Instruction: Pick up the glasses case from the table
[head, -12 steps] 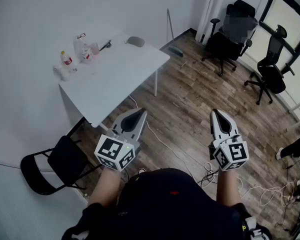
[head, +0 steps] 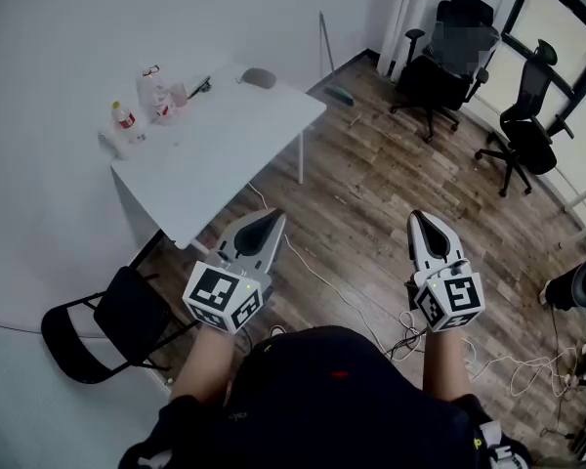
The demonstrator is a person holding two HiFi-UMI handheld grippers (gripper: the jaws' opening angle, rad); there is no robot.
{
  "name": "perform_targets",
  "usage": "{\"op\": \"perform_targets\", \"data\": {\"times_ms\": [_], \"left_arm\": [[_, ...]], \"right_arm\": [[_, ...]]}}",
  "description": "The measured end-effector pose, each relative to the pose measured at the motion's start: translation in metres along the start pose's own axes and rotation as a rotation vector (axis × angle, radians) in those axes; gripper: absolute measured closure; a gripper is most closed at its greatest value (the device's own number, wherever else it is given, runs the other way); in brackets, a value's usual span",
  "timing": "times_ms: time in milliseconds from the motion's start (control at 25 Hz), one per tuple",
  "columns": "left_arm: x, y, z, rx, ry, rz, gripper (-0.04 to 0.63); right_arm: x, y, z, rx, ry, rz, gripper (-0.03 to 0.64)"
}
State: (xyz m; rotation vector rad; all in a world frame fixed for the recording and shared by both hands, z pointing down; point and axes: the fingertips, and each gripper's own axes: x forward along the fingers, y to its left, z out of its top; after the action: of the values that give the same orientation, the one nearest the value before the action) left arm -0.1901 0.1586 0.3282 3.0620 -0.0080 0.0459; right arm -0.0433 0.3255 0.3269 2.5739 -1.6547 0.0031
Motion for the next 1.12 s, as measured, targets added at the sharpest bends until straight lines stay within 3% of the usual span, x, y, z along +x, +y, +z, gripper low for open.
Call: {"op": "perform_targets", "data": {"times_ms": [480, 840, 1120], "left_arm": [[0.019, -0.019, 0.001, 0.011, 0.016, -0.010, 0.572], [0.057, -0.049, -0.002, 0.033, 0.026, -0.024, 0.572], [0.080, -0.060, -0.006, 0.059, 0.031, 0.031, 0.572]], "right_arm": [[-0.014, -0.022, 0.001, 0.065, -0.054, 0.003, 0.595], [-0.028, -0.072, -0.006, 0.084, -0.057, -0.015, 0.595], [-0.046, -0.099, -0.016, 0.073, -0.077, 0.032, 0.594]]}}
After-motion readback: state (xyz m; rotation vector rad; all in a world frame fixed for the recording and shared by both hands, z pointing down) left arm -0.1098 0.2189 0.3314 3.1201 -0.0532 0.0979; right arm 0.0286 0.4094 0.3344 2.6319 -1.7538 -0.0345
